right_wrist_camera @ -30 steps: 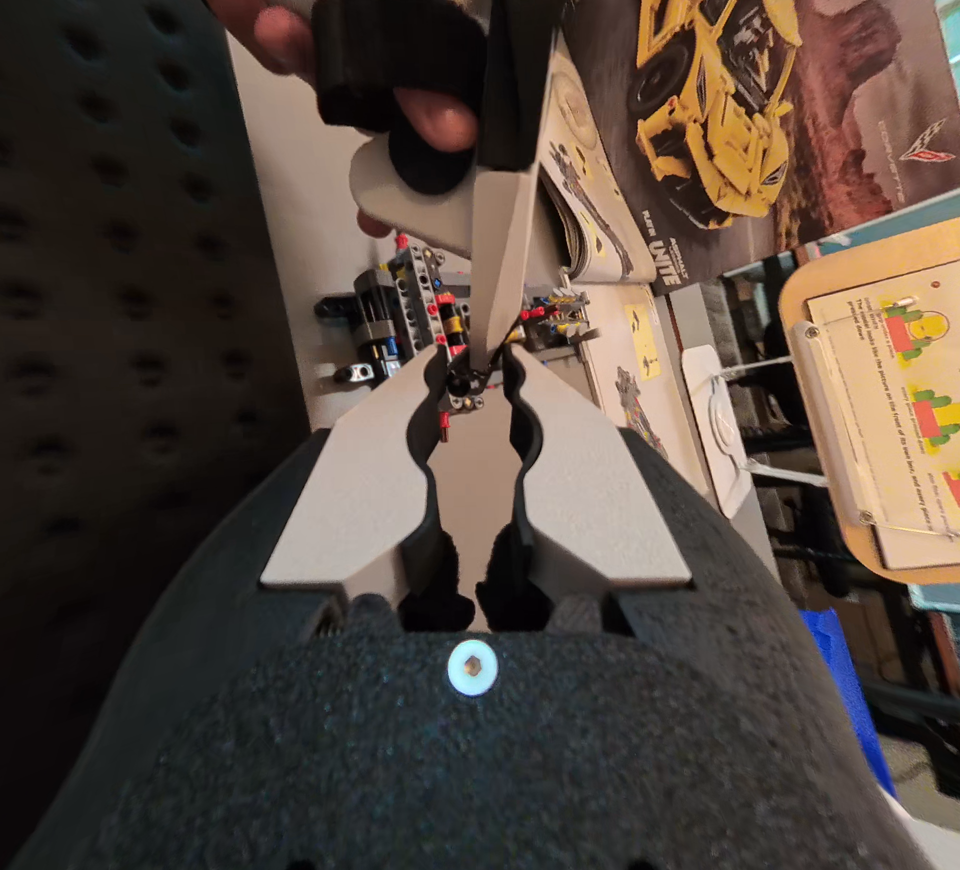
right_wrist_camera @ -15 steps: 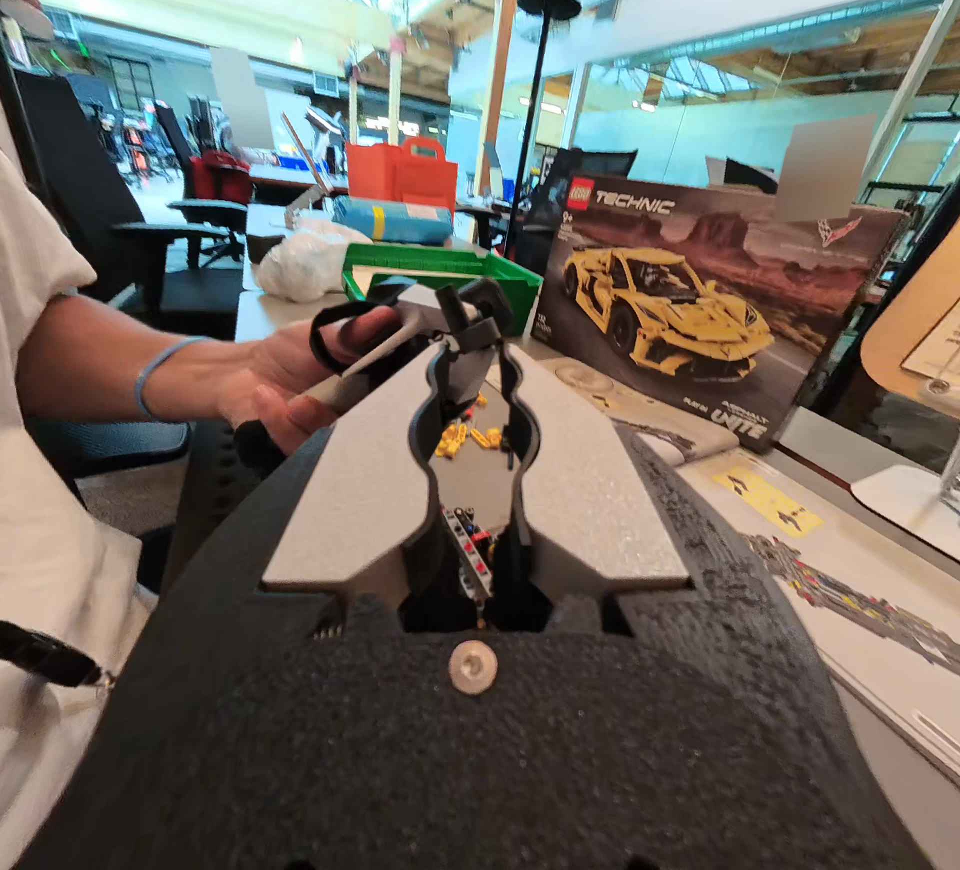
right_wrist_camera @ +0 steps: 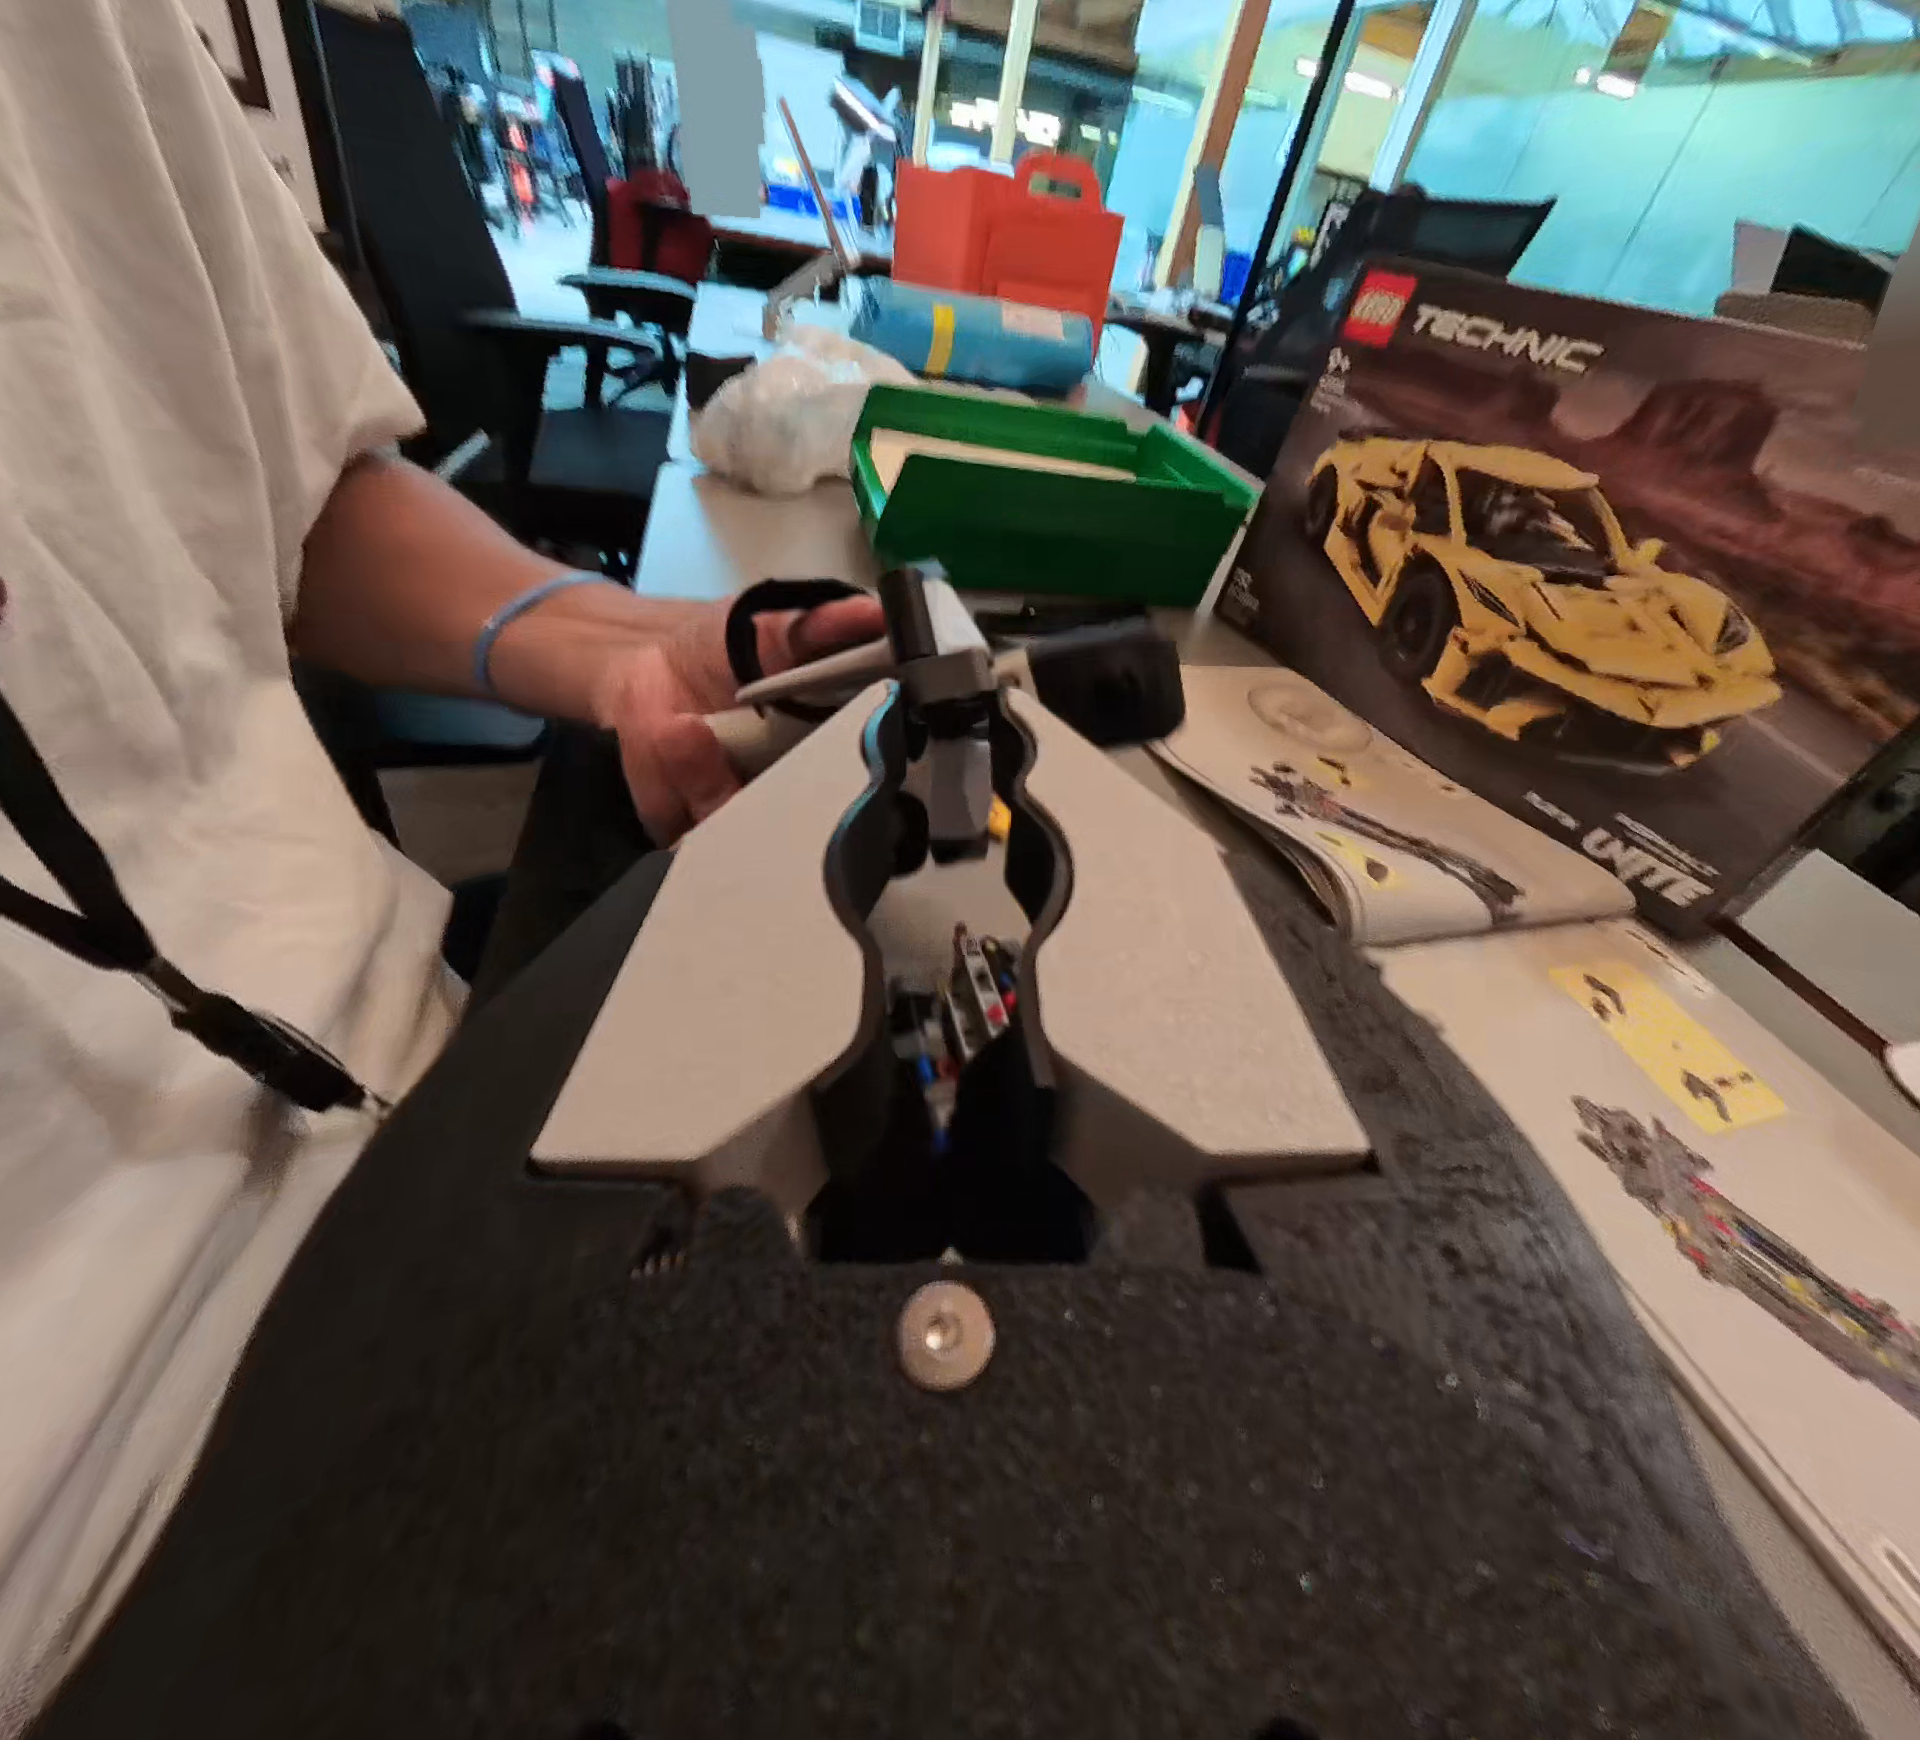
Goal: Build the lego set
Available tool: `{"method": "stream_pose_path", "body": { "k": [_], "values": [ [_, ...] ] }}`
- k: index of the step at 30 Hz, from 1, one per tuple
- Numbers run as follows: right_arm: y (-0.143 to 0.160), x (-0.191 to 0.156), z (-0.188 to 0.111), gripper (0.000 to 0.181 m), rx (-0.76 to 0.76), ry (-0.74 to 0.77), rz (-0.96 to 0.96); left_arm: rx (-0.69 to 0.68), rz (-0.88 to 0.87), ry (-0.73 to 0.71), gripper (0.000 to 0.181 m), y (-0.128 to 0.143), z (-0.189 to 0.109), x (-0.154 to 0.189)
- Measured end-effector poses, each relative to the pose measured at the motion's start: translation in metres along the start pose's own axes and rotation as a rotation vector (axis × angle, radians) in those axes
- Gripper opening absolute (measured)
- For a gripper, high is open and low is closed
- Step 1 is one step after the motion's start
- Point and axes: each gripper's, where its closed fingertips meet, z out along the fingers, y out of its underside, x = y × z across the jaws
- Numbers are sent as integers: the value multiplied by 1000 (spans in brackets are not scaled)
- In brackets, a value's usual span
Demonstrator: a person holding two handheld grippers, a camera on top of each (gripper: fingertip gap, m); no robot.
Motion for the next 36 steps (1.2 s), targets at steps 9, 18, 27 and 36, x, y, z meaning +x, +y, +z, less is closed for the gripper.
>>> {"method": "stream_pose_path", "body": {
  "k": [9,18,27,36],
  "values": [
    [144,8,-17,14,-546,-72,126,-682,920,-983,30,9,-113,-87],
    [164,-3,-2,15,-606,-115,82,-863,976,-1102,24,24,-138,-93],
    [168,0,3,15,-633,-103,102,-878,971,-1090,15,23,-139,-108],
    [169,1,-1,14,-634,-112,149,-826,995,-1100,14,20,-136,-111]
  ]
}}
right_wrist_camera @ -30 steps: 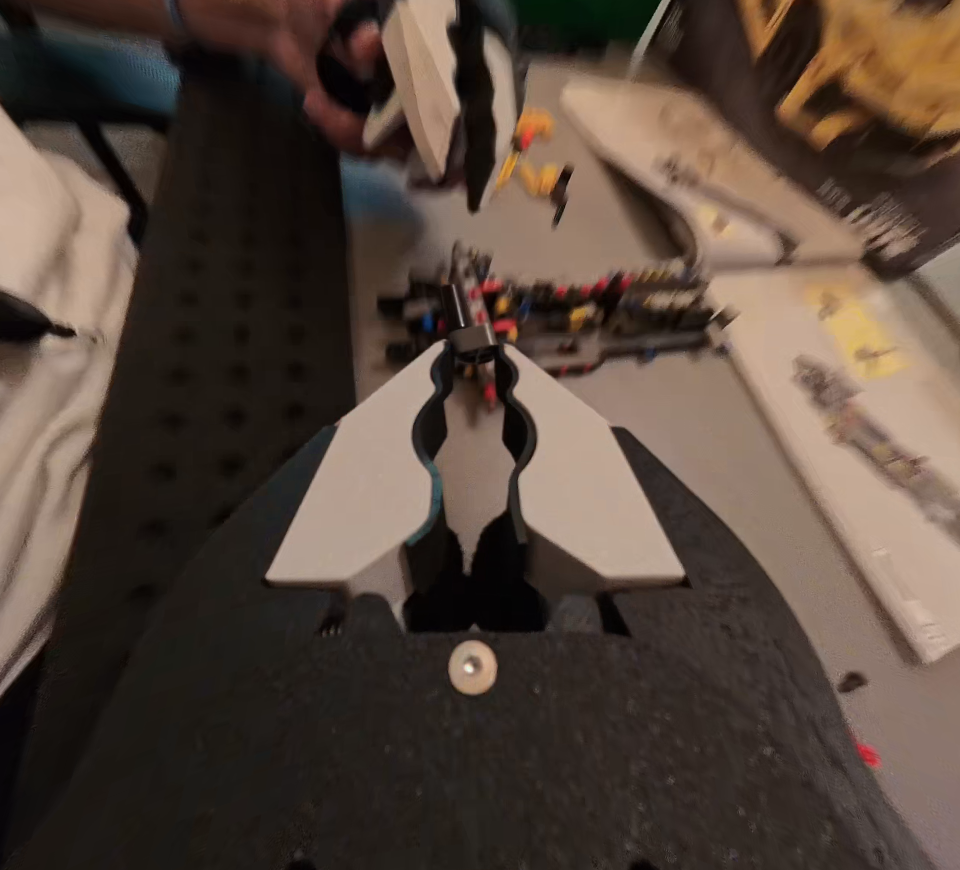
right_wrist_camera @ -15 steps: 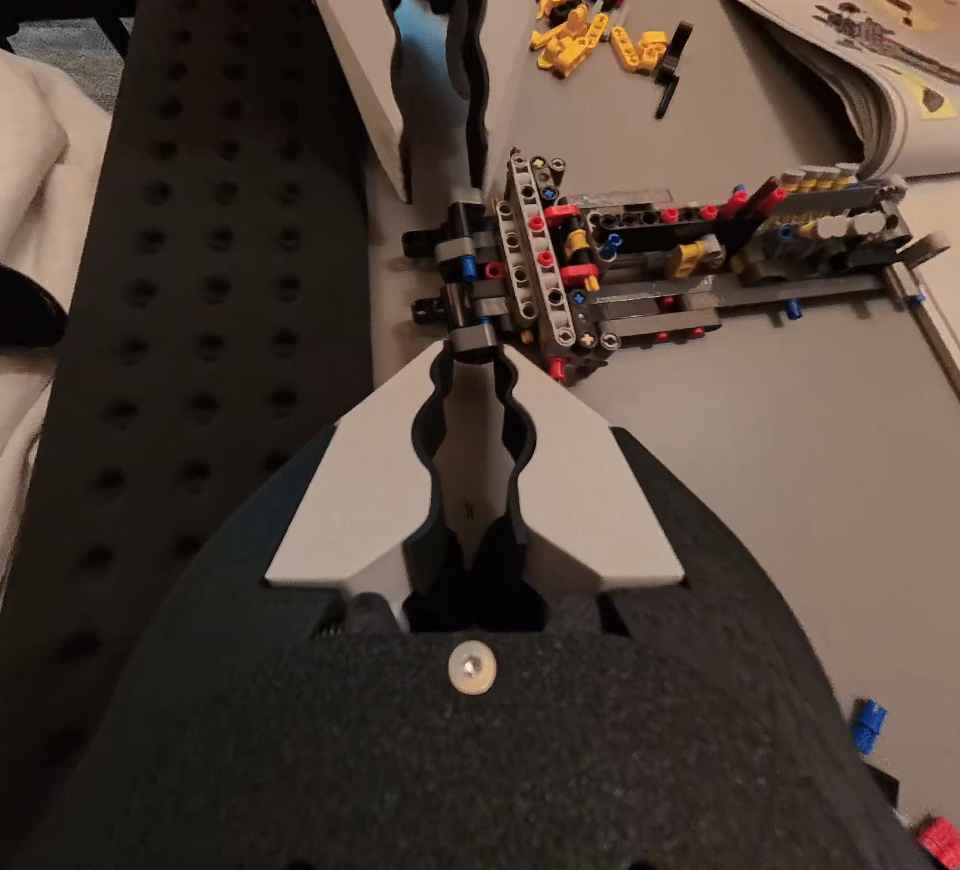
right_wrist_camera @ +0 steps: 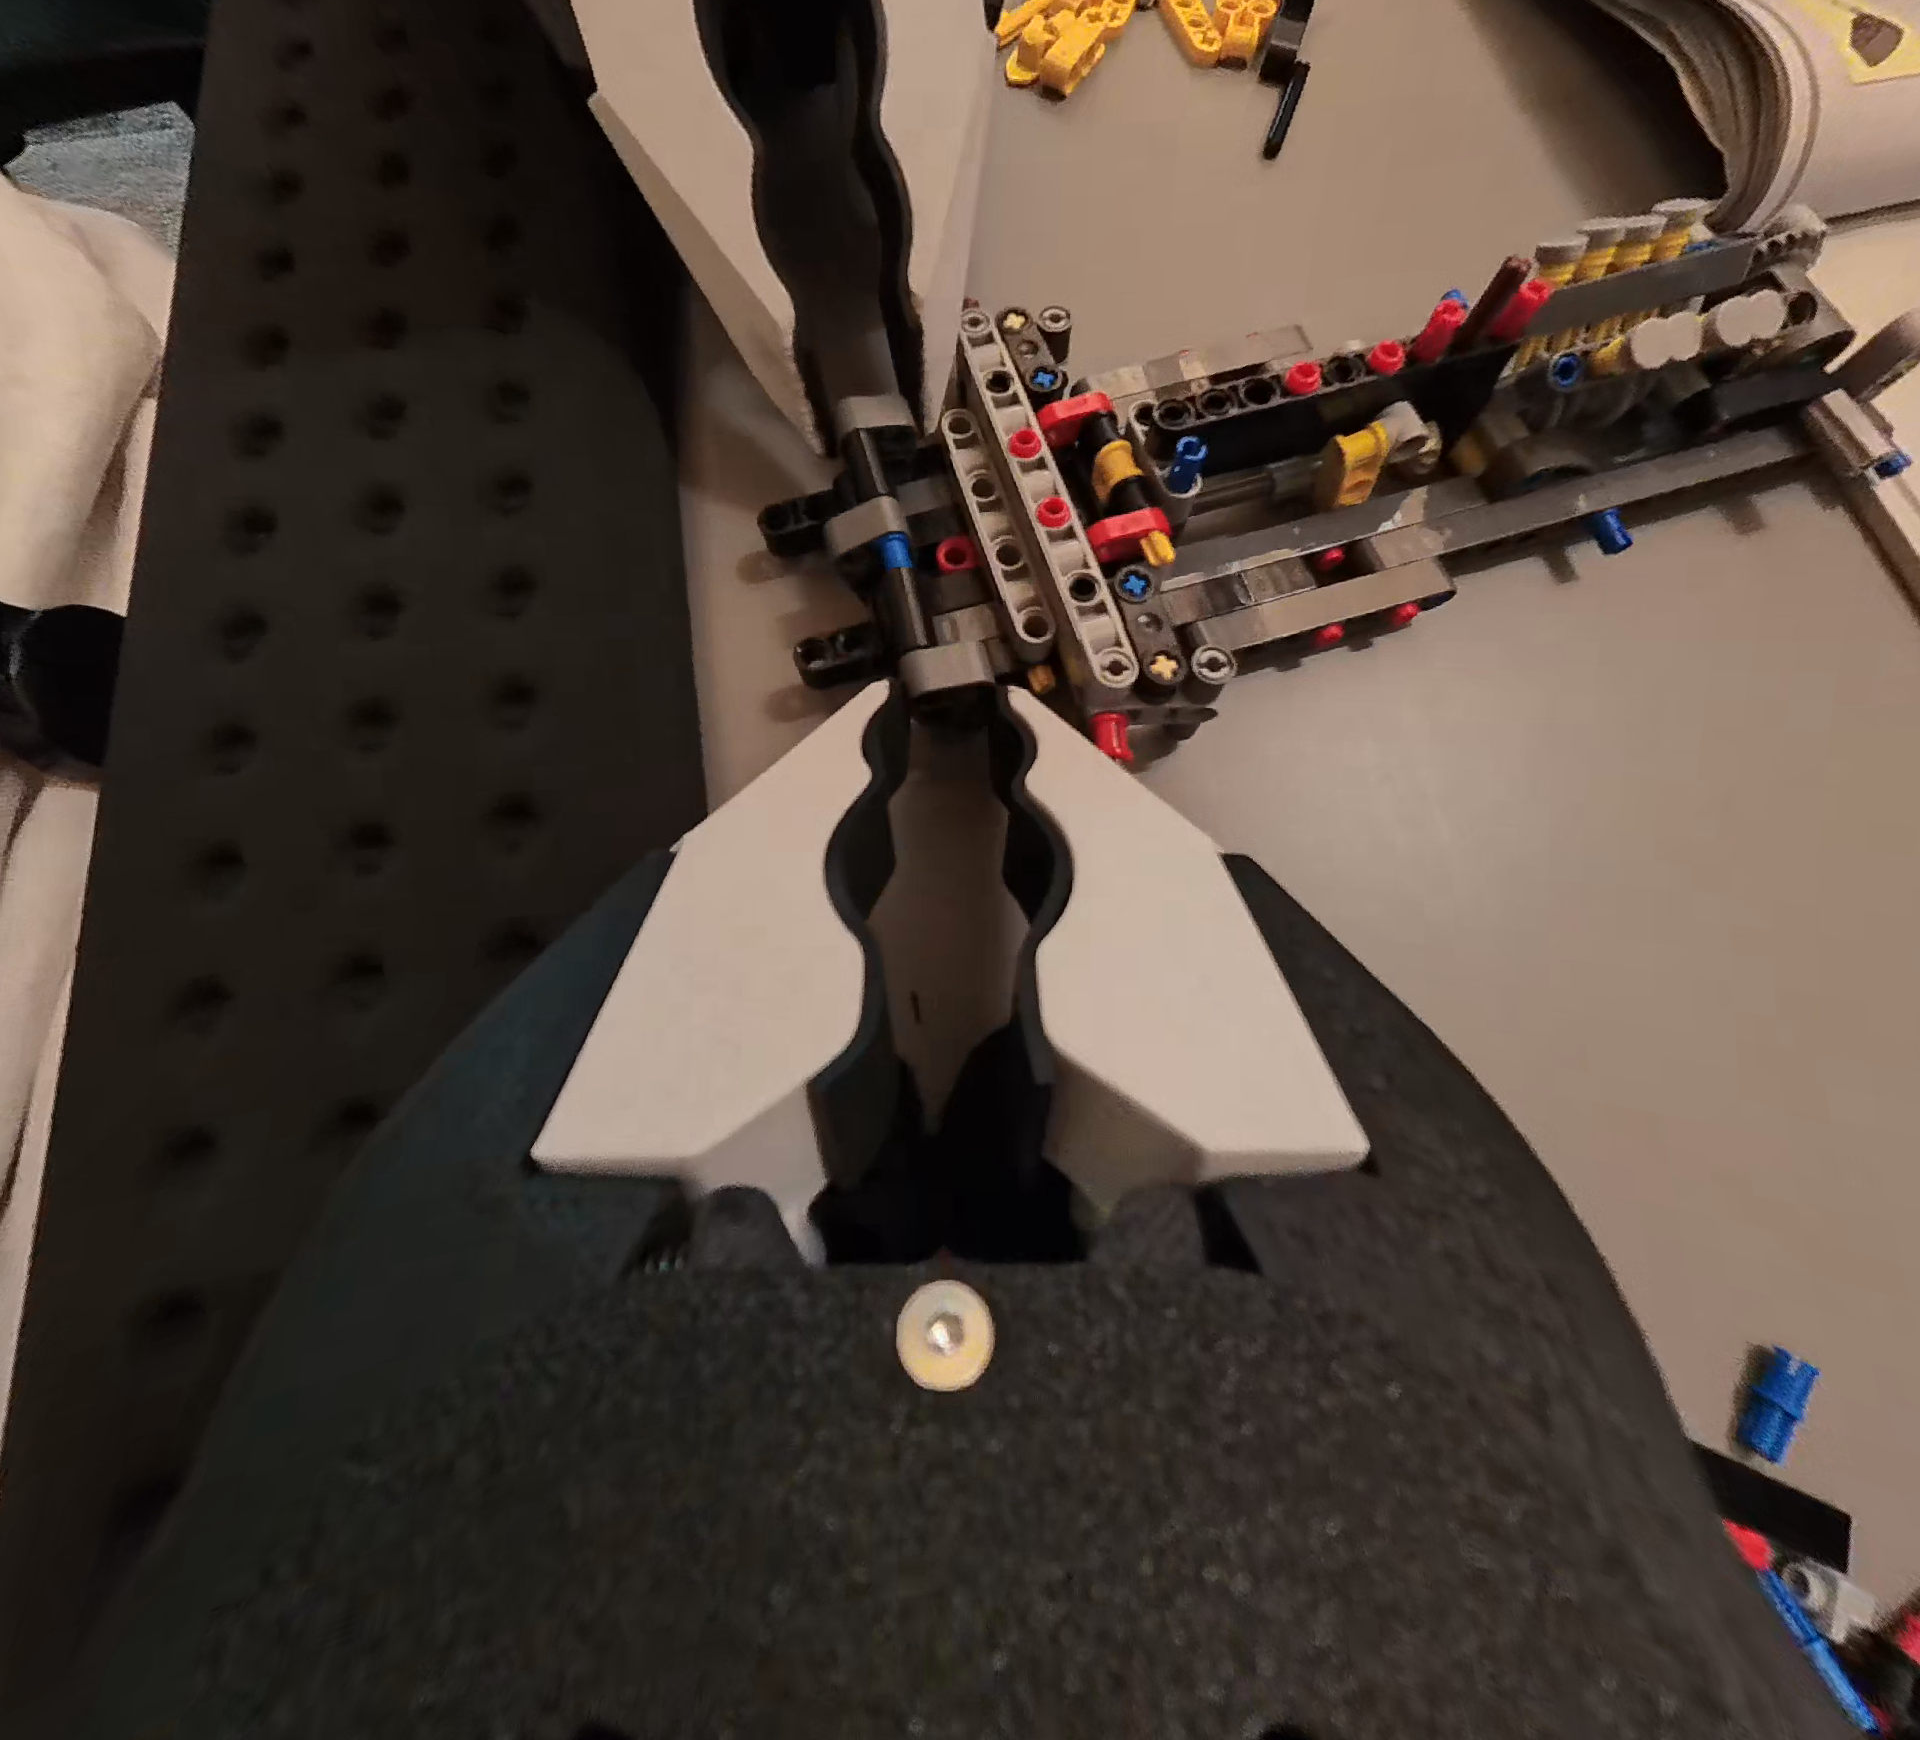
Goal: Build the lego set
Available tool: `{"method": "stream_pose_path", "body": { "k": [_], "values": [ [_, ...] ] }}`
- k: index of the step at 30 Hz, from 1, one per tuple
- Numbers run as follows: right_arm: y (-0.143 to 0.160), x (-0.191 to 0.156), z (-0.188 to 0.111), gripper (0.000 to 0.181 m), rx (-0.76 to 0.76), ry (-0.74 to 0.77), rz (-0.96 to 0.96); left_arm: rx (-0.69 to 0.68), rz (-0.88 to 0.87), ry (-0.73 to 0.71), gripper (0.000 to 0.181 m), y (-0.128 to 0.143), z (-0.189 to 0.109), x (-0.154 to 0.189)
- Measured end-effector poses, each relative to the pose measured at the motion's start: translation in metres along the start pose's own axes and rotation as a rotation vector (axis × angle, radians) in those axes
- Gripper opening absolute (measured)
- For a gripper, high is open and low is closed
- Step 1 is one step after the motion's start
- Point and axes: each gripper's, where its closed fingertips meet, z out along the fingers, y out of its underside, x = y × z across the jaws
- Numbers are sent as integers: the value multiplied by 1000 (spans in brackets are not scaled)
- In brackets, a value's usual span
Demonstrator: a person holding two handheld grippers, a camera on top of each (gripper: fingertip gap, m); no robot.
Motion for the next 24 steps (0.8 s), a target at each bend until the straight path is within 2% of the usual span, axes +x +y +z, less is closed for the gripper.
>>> {"method": "stream_pose_path", "body": {
  "k": [11,15,20,24],
  "values": [
    [1,-3,1,15,-13,-17,-1,-14,-7,13,12,2,1,2],
    [3,-3,2,14,-22,50,-111,-15,-6,7,12,2,2,1],
    [3,-3,2,15,-22,65,-119,-19,-4,6,11,3,2,1],
    [3,-2,2,14,-15,76,-219,-20,-5,11,11,3,2,2]
  ]
}}
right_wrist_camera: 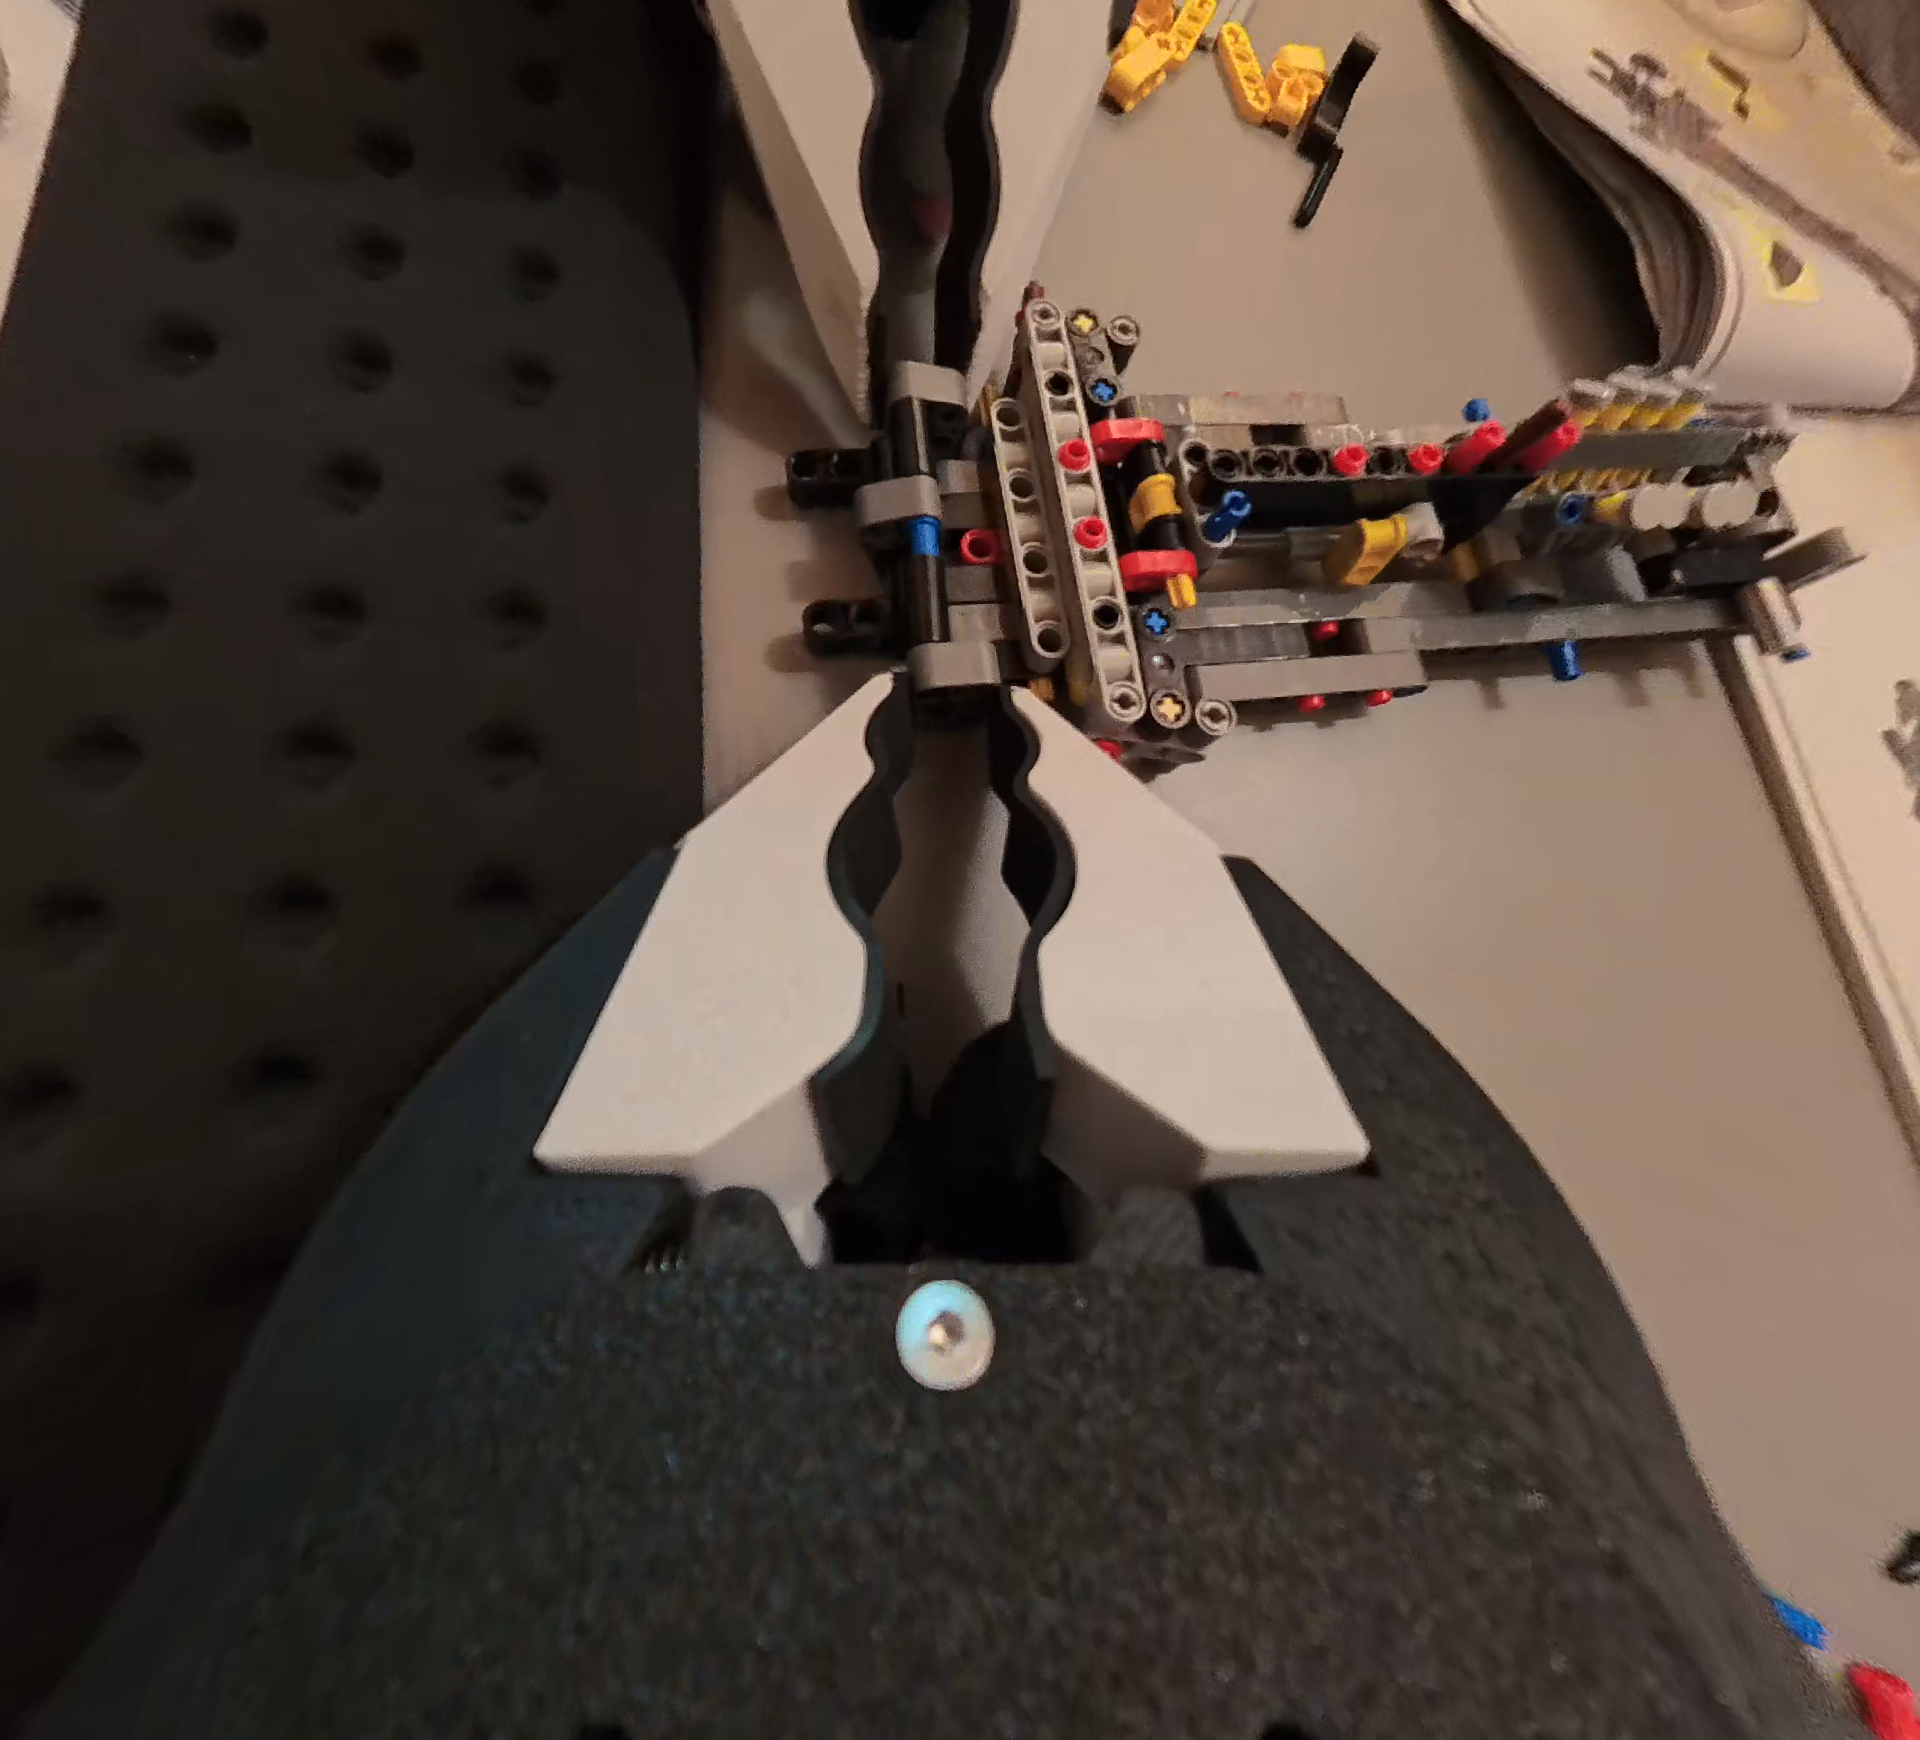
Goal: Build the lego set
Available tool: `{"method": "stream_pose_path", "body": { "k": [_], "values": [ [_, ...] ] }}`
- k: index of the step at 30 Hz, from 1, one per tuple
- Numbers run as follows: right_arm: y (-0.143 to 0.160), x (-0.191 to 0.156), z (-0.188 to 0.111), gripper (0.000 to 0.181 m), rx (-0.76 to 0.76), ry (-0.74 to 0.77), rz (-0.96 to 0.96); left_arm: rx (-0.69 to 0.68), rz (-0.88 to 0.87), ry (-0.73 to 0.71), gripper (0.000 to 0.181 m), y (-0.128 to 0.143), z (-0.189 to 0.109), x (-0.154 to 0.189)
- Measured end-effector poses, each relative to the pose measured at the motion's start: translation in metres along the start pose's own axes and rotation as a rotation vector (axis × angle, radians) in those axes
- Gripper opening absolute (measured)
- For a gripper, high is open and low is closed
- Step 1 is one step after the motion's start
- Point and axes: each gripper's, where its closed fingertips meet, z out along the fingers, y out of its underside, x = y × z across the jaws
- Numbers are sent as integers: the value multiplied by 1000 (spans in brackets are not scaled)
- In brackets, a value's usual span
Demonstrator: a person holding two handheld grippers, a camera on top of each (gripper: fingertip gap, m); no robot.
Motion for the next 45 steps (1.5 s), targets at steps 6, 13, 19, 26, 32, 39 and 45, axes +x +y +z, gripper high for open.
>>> {"method": "stream_pose_path", "body": {
  "k": [6,13,19,26,32,39,45],
  "values": [
    [-1,1,0,14,8,-24,17,-4,7,-7,11,1,0,0],
    [-2,0,0,14,13,-128,94,-4,-3,4,11,0,0,0],
    [-2,-2,0,14,-2,-189,177,-5,5,-5,11,0,0,0],
    [-2,-1,0,14,-3,-156,176,-5,15,-13,11,0,0,0],
    [-3,-1,0,14,9,-128,199,-7,18,-20,11,0,0,-1],
    [-2,-1,1,14,-6,-71,148,-8,31,-47,11,0,1,-2],
    [-3,0,0,14,3,-80,182,-8,11,-57,11,0,1,-3]
  ]
}}
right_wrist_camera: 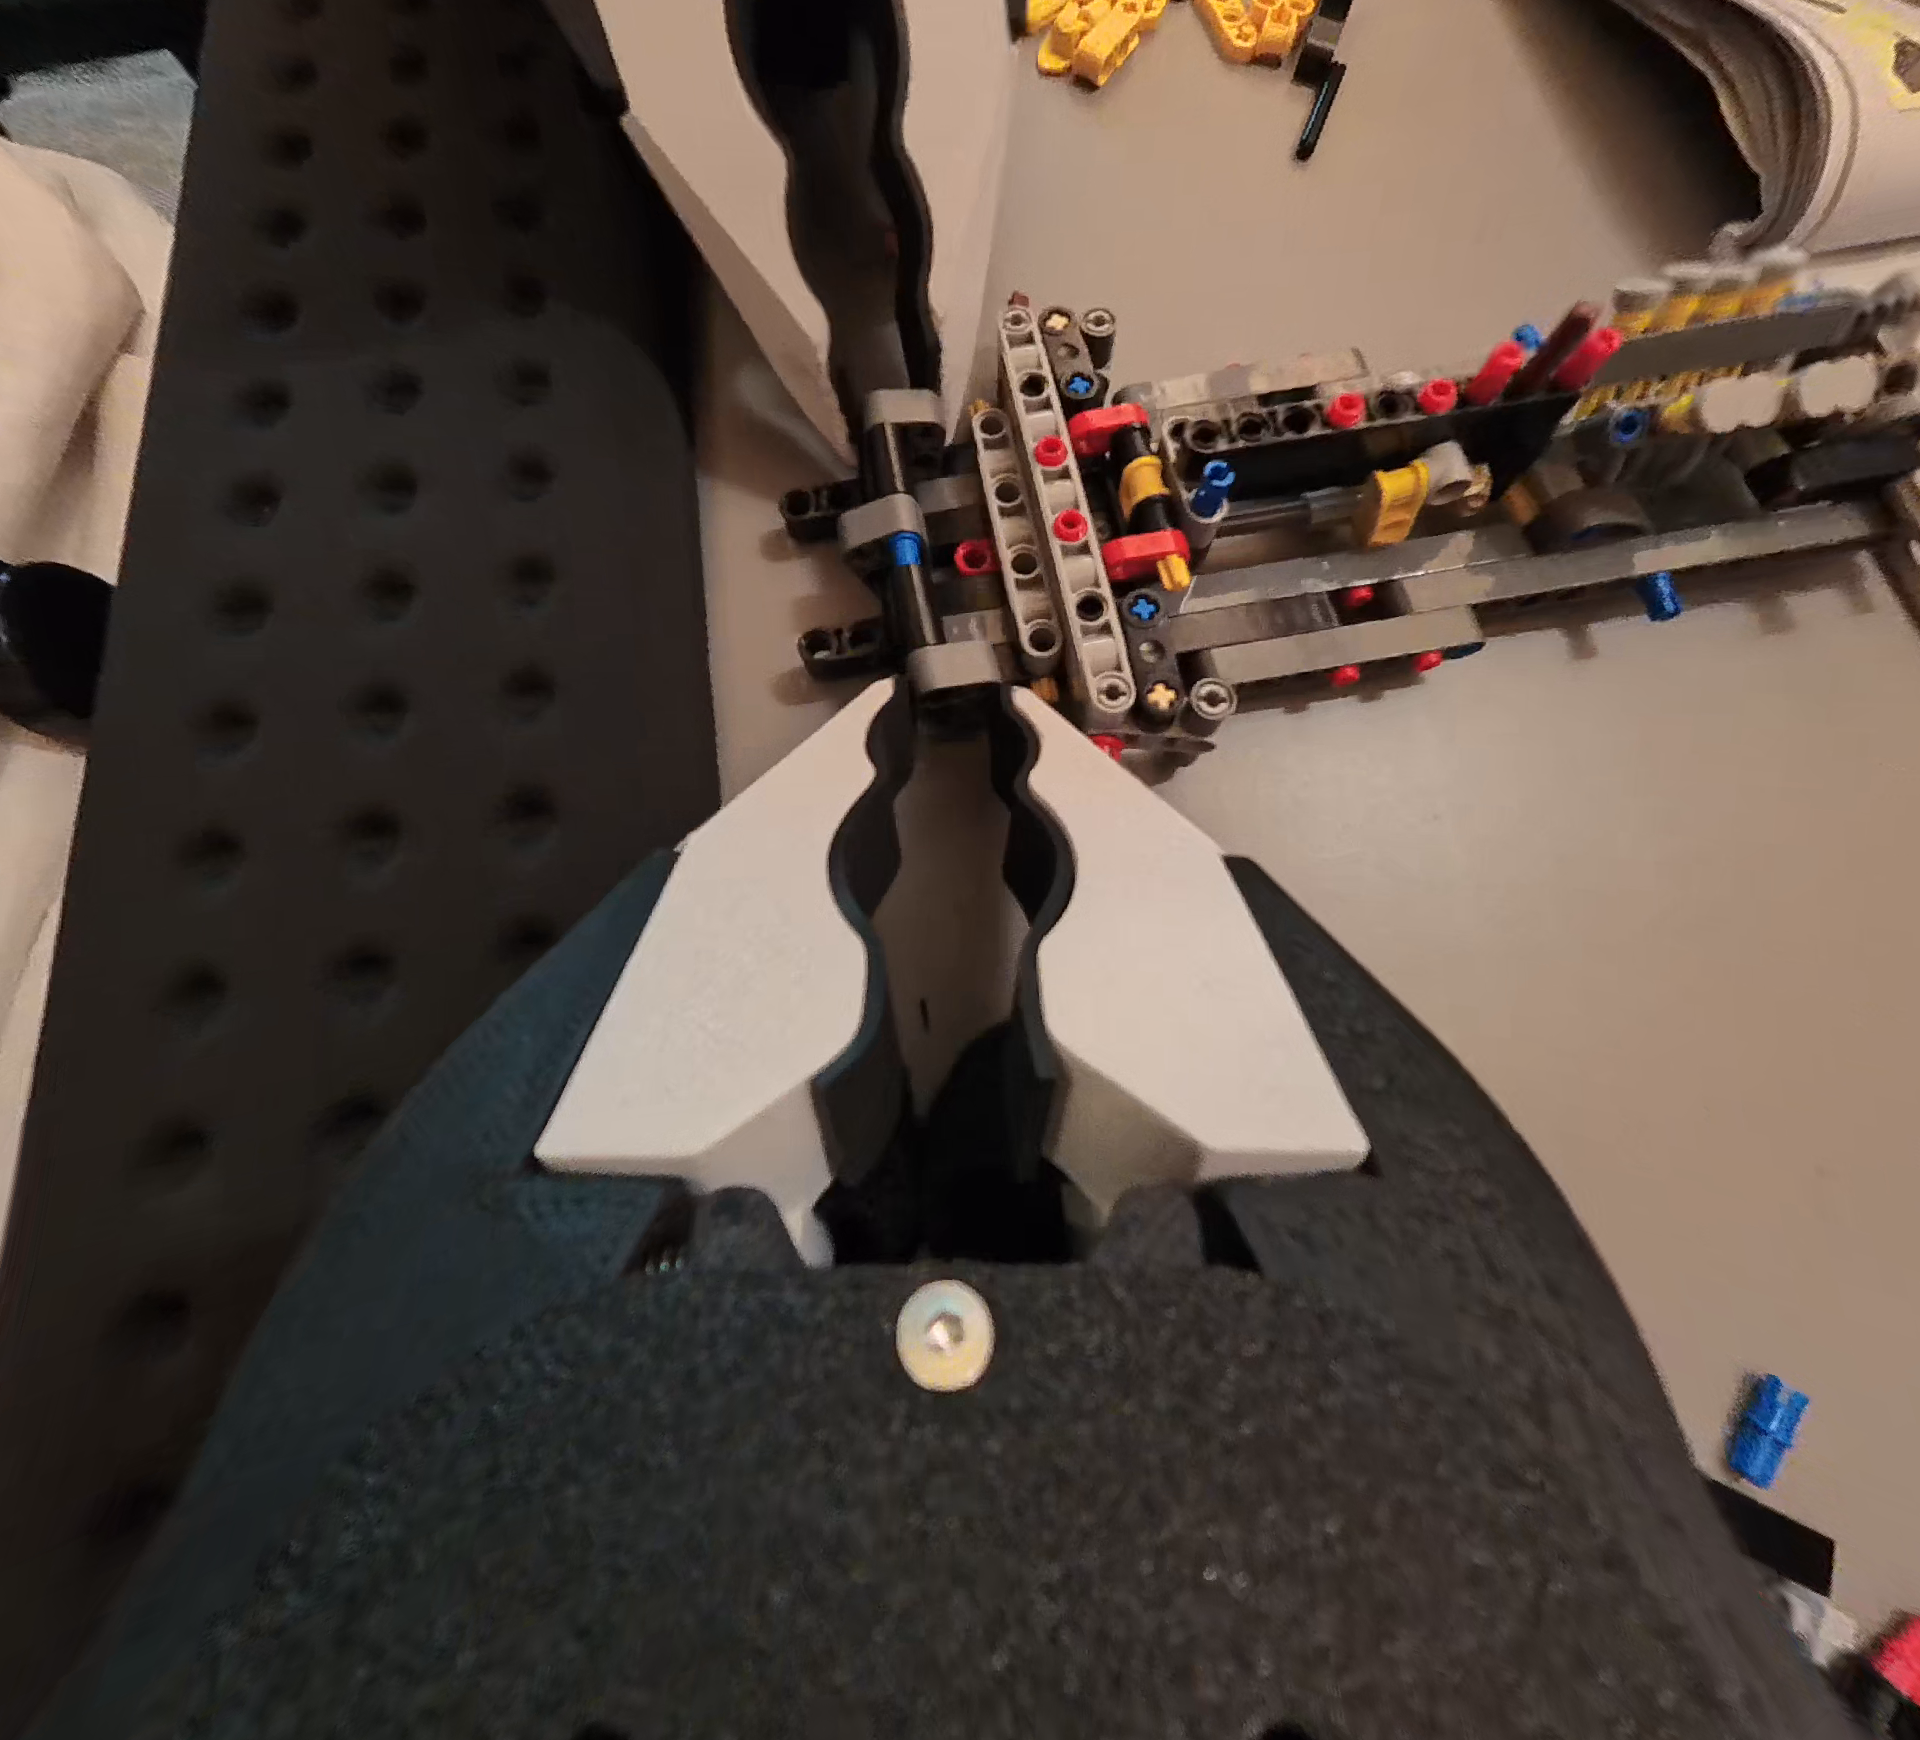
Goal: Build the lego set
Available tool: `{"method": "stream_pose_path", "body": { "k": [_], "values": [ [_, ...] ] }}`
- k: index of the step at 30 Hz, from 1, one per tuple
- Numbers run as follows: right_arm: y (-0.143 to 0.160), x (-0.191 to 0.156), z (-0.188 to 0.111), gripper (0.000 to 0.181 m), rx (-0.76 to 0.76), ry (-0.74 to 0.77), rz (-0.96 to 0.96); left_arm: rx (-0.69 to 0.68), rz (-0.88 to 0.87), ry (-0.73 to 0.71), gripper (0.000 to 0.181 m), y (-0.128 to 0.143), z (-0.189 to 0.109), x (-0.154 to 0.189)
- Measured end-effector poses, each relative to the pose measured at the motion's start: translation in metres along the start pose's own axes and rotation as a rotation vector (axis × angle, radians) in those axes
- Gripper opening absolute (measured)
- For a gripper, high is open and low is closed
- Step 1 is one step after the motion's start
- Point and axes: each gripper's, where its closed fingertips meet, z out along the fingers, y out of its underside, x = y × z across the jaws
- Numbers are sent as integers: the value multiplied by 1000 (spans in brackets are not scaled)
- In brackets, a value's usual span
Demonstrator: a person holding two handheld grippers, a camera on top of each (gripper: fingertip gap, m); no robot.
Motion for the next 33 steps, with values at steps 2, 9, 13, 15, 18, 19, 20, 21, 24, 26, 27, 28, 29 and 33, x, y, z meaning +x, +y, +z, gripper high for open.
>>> {"method": "stream_pose_path", "body": {
  "k": [2,9,13,15,18,19,20,21,24,26,27,28,29,33],
  "values": [
    [1,0,0,14,-3,18,-40,1,-14,4,11,0,0,-1],
    [1,-2,0,14,-38,-16,176,-2,-22,-30,11,0,1,-4],
    [2,-1,1,14,-18,46,51,-1,-21,-35,11,-1,1,-4],
    [3,-3,1,13,-19,54,46,-2,-16,-37,11,-1,1,-3],
    [3,-2,1,14,-23,107,-34,-1,-14,-37,11,-1,1,-3],
    [3,-2,1,14,-24,123,-62,-1,-14,-37,11,-1,1,-3],
    [4,-2,1,14,-26,134,-77,-1,-14,-37,11,-1,1,-3],
    [4,-2,1,14,-27,138,-80,-1,-15,-36,11,-1,1,-3],
    [4,-2,1,14,-31,154,-97,-3,-11,-36,11,-1,1,-3],
    [3,-2,1,13,-33,173,-120,-4,-14,-35,11,-1,2,-3],
    [3,-2,1,13,-35,183,-126,-4,-16,-33,11,-1,2,-3],
    [4,-1,1,14,-31,179,-111,-3,-20,-32,11,-1,2,-3],
    [4,-1,1,14,-30,160,-74,0,-28,-28,11,-1,2,-3],
    [4,0,2,14,-28,117,-15,9,-39,-16,11,-2,1,-4]
  ]
}}
